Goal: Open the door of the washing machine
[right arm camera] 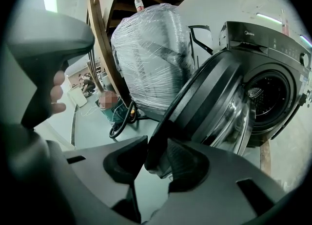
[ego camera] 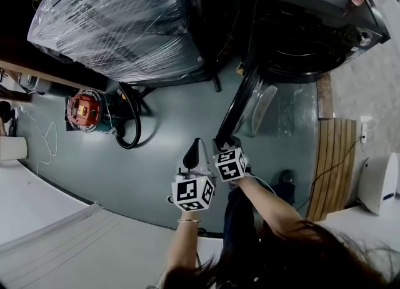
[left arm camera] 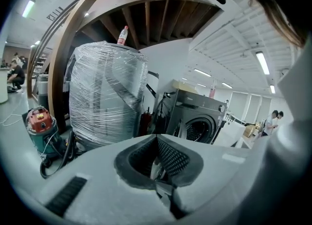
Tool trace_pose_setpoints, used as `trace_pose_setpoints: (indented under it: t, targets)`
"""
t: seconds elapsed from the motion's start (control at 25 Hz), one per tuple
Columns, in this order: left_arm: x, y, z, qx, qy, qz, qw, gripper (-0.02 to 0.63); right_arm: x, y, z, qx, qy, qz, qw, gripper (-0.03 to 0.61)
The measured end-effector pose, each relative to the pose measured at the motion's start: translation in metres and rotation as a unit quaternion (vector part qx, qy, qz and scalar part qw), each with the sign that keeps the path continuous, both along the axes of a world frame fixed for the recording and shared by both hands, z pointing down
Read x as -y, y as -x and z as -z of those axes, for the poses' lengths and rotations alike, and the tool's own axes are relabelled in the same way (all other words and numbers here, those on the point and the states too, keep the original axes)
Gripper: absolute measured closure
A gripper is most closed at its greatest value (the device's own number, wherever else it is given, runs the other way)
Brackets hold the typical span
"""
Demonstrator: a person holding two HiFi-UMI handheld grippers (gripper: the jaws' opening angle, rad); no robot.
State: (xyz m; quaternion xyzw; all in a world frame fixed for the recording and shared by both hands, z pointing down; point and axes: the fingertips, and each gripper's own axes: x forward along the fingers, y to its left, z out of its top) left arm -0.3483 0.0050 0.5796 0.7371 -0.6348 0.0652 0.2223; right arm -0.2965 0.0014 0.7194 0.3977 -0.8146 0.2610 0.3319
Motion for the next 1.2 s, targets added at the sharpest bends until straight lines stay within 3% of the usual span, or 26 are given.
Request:
trace_pose_setpoints:
  t: [0.44,1.2]
  targets:
    - [-0.002,0.034,-0.001,-0.003,-0.003,0.019,0.9998,0.600,0.013,0.024,-0.003,-0.002,0.009,-0.029,1.000,0.454]
    - [0.011,0.096,0.000,0.003,0.008,0.136,0.9906,0.600,0.043,0.060,-0.003,-0.015,0.018,-0.063,0.998,0.454]
